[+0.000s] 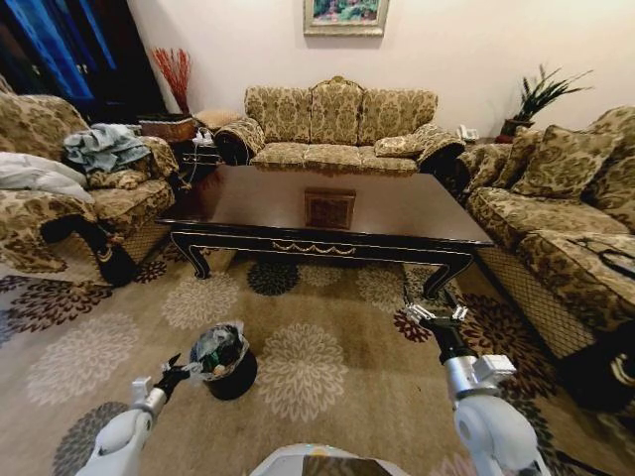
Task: Move to the front of the table and place the trash on the table into the trash bin.
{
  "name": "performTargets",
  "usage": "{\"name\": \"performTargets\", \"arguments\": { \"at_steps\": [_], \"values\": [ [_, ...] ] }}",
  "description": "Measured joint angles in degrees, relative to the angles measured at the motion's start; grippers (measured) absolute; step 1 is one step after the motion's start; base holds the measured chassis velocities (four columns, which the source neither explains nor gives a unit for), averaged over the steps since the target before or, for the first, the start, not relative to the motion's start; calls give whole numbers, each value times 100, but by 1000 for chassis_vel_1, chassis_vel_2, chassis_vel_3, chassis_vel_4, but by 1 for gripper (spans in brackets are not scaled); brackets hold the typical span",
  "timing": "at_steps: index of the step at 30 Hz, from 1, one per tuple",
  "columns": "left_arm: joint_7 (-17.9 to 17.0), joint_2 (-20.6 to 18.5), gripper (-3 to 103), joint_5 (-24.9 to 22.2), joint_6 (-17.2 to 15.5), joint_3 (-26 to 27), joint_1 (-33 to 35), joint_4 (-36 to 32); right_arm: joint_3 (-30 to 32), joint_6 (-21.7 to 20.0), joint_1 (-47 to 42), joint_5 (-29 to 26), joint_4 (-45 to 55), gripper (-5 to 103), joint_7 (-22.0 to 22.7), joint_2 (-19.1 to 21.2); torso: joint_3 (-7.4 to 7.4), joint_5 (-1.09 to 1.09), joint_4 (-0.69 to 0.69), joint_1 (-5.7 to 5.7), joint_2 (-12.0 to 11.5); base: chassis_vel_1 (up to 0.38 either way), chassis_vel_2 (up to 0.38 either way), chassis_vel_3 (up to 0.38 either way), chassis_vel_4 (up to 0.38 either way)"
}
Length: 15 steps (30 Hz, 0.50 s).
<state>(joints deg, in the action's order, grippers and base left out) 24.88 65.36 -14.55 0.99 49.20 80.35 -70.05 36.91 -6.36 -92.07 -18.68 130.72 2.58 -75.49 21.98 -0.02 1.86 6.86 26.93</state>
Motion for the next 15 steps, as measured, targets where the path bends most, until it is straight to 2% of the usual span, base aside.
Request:
{"name": "performTargets", "arguments": {
  "at_steps": [4, 7, 8, 12, 13, 15],
  "values": [
    [81, -80, 100, 123, 10, 51, 18, -73, -20, 8, 20, -3, -27, 100, -2, -8, 1, 3, 0, 1, 2, 0, 0, 0, 0],
    [382, -141, 100, -53, -40, 131, 24, -263, -32, 29, 30, -3, -71, 100, -9, -20, 2, 2, 0, 1, 2, 0, 0, 0, 0],
    [382, -141, 100, -53, -40, 131, 24, -263, -32, 29, 30, -3, -71, 100, -9, -20, 2, 2, 0, 1, 2, 0, 0, 0, 0],
    [914, -177, 100, -397, -134, 227, 64, -518, 21, 42, 26, -57, -122, 100, -15, -2, 3, 3, 0, 2, 4, 0, 0, 0, 0],
    [914, -177, 100, -397, -134, 227, 64, -518, 21, 42, 26, -57, -122, 100, -15, -2, 3, 3, 0, 2, 4, 0, 0, 0, 0],
    [1297, -180, 100, -642, -178, 284, 108, -692, 69, 53, 11, -117, -158, 100, -23, 14, 3, 2, 0, 2, 5, 0, 0, 0, 0]
  ]
}}
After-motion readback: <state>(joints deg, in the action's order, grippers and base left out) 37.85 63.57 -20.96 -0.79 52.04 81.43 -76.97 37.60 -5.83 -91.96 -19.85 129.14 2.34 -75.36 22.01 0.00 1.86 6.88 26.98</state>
